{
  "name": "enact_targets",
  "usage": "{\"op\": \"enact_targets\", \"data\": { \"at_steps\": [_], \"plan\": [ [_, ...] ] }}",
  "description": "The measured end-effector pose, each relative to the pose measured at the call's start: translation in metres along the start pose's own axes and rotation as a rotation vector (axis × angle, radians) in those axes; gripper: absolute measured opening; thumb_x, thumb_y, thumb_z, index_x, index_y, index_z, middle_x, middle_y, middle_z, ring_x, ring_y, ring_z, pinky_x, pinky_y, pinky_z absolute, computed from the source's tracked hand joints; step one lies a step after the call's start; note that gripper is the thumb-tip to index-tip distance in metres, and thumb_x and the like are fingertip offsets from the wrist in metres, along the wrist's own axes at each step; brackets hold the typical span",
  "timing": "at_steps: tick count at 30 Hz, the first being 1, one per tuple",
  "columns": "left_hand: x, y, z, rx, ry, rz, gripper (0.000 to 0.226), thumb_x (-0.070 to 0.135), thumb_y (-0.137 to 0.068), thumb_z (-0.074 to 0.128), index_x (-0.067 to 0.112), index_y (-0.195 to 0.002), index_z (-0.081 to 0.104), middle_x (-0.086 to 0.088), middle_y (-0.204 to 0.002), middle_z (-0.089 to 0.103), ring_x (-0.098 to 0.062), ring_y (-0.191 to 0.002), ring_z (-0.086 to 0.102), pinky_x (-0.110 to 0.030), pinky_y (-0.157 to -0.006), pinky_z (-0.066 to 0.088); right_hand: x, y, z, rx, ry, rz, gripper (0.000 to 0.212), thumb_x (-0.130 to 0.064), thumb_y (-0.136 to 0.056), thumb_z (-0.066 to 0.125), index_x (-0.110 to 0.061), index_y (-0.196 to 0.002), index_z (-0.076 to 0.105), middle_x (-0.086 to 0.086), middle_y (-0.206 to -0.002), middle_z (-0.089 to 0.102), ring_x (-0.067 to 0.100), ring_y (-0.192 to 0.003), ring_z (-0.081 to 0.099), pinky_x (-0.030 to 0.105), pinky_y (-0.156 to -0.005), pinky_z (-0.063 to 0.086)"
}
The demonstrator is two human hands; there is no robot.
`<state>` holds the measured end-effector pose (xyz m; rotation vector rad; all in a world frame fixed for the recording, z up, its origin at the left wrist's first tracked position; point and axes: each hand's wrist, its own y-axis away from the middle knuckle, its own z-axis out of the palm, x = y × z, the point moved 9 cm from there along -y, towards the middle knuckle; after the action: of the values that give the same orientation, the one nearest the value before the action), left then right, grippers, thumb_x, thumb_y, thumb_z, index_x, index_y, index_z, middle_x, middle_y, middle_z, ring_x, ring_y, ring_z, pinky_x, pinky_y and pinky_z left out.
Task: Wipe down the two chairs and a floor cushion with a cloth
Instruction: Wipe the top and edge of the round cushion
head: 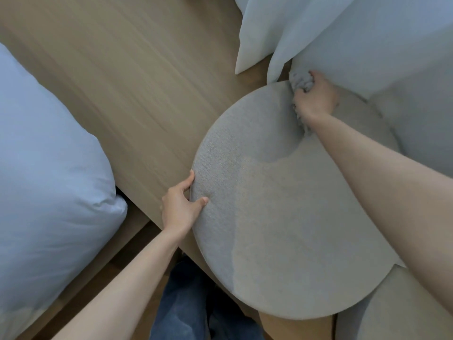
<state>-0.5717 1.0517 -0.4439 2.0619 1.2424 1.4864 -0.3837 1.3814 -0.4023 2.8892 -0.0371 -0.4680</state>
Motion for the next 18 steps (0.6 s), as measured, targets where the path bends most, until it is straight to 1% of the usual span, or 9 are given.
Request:
{"op": "enact_targets", "data": {
  "at_steps": [2, 5, 8, 10, 11, 13, 15, 17, 18],
  "plan": [
    [-0.002, 0.000, -0.001, 0.026, -0.021, -0.019, 0.073, 0.014, -0.077, 0.077, 0.028, -0.141, 0.044, 0.008, -0.139, 0.051, -0.013, -0.134, 0.042, -0.041, -0.113, 0.032, -0.018, 0.014, 0.009, 0.020, -0.017, -0.025, 0.045, -0.022, -0.089, 0.046, -0.025, -0.134, 0.054, 0.008, -0.127, 0.062, 0.030, -0.120, 0.054, 0.035, -0.101, 0.040],
    [-0.003, 0.000, -0.002, 0.032, -0.018, -0.043, 0.073, 0.014, -0.076, 0.078, 0.029, -0.140, 0.045, 0.006, -0.138, 0.053, -0.014, -0.132, 0.044, -0.038, -0.111, 0.034, -0.061, 0.064, 0.033, -0.075, -0.139, -0.218, 0.045, -0.015, -0.086, 0.050, -0.021, -0.130, 0.059, 0.010, -0.120, 0.066, 0.031, -0.114, 0.057, 0.039, -0.099, 0.041],
    [-0.002, 0.001, -0.003, 0.028, -0.017, -0.058, 0.071, 0.016, -0.076, 0.079, 0.027, -0.138, 0.048, 0.005, -0.135, 0.056, -0.015, -0.128, 0.049, -0.034, -0.107, 0.039, -0.102, 0.147, 0.062, -0.260, -0.190, -0.496, 0.044, -0.008, -0.079, 0.059, -0.015, -0.122, 0.065, 0.007, -0.119, 0.068, 0.027, -0.114, 0.059, 0.038, -0.101, 0.039],
    [-0.002, 0.002, -0.002, 0.016, -0.011, -0.051, 0.061, 0.017, -0.077, 0.078, 0.022, -0.134, 0.055, 0.003, -0.130, 0.060, -0.019, -0.125, 0.052, -0.037, -0.104, 0.042, -0.114, 0.198, 0.079, -0.427, -0.169, -0.655, 0.043, -0.006, -0.075, 0.062, -0.014, -0.117, 0.069, 0.005, -0.116, 0.069, 0.024, -0.114, 0.059, 0.034, -0.097, 0.038],
    [-0.003, 0.002, -0.002, 0.015, -0.011, -0.044, 0.056, 0.018, -0.077, 0.078, 0.019, -0.130, 0.058, 0.001, -0.127, 0.062, -0.021, -0.123, 0.054, -0.038, -0.102, 0.044, -0.115, 0.210, 0.082, -0.488, -0.164, -0.689, 0.043, -0.007, -0.074, 0.063, -0.014, -0.115, 0.069, 0.004, -0.116, 0.069, 0.023, -0.113, 0.060, 0.033, -0.096, 0.038],
    [-0.005, 0.005, -0.002, -0.003, 0.014, -0.030, 0.059, 0.020, -0.079, 0.077, 0.019, -0.134, 0.054, 0.001, -0.132, 0.059, -0.020, -0.126, 0.051, -0.038, -0.104, 0.042, -0.109, 0.202, 0.074, -0.499, -0.204, -0.652, 0.043, -0.010, -0.072, 0.062, -0.012, -0.114, 0.070, 0.006, -0.113, 0.070, 0.023, -0.109, 0.063, 0.026, -0.096, 0.040],
    [-0.006, 0.009, 0.000, -0.029, 0.068, 0.004, 0.067, 0.022, -0.082, 0.074, 0.025, -0.142, 0.044, 0.006, -0.140, 0.052, -0.013, -0.131, 0.045, -0.036, -0.109, 0.039, -0.098, 0.166, 0.051, -0.338, -0.241, -0.571, 0.045, -0.014, -0.072, 0.060, -0.013, -0.117, 0.069, 0.007, -0.113, 0.070, 0.022, -0.106, 0.063, 0.015, -0.095, 0.032],
    [-0.010, 0.015, -0.002, 0.012, 0.082, 0.018, 0.065, 0.029, -0.083, 0.073, 0.030, -0.141, 0.045, 0.009, -0.139, 0.052, -0.008, -0.128, 0.047, -0.032, -0.106, 0.041, -0.083, 0.126, 0.034, -0.207, -0.189, -0.455, 0.047, -0.017, -0.077, 0.059, -0.019, -0.124, 0.063, 0.003, -0.120, 0.065, 0.020, -0.111, 0.055, 0.019, -0.097, 0.024],
    [-0.015, 0.019, -0.003, 0.056, 0.078, 0.006, 0.062, 0.034, -0.082, 0.073, 0.031, -0.139, 0.049, 0.010, -0.135, 0.056, -0.003, -0.121, 0.052, -0.025, -0.099, 0.044, -0.077, 0.110, 0.030, -0.167, -0.156, -0.399, 0.047, -0.018, -0.079, 0.057, -0.022, -0.126, 0.061, 0.001, -0.122, 0.063, 0.020, -0.113, 0.052, 0.022, -0.097, 0.024]
  ]
}}
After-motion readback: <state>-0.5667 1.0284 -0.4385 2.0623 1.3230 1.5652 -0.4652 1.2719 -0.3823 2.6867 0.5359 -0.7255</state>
